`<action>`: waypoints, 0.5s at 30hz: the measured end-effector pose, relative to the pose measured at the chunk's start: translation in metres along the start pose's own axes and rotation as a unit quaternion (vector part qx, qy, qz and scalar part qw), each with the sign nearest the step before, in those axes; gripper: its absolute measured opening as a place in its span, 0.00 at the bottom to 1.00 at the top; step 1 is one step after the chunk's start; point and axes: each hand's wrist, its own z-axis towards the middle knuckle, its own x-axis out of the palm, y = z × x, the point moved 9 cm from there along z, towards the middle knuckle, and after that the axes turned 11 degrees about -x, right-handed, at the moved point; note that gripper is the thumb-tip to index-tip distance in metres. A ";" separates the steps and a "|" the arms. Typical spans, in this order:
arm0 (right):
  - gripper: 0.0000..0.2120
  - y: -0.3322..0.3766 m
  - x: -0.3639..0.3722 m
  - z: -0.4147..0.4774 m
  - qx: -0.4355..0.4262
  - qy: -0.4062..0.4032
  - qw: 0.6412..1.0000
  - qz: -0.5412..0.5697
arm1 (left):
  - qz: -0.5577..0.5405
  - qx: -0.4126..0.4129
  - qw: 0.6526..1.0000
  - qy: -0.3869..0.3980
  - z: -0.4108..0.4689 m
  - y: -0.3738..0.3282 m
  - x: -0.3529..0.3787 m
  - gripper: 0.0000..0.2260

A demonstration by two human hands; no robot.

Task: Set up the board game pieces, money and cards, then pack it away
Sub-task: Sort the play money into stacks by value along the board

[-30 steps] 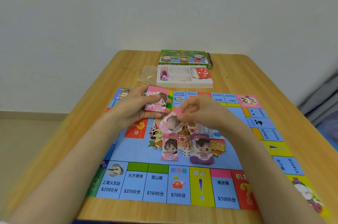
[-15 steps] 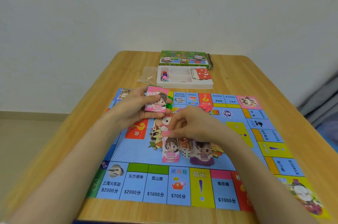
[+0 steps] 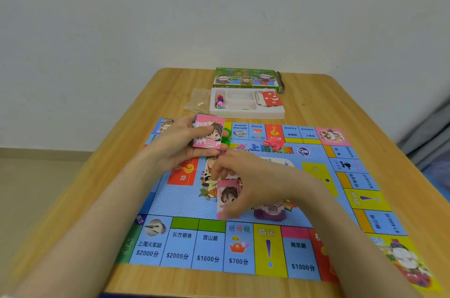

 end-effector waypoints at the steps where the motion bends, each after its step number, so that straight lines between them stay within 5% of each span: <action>1: 0.27 0.002 0.004 0.000 -0.006 0.016 1.000 -0.015 | -0.002 0.001 1.000 0.000 0.000 0.000 0.000 0.07; 15: 0.22 -0.003 0.003 0.001 0.004 -0.011 0.999 -0.033 | -0.004 -0.002 1.000 0.007 0.003 0.001 -0.002 0.08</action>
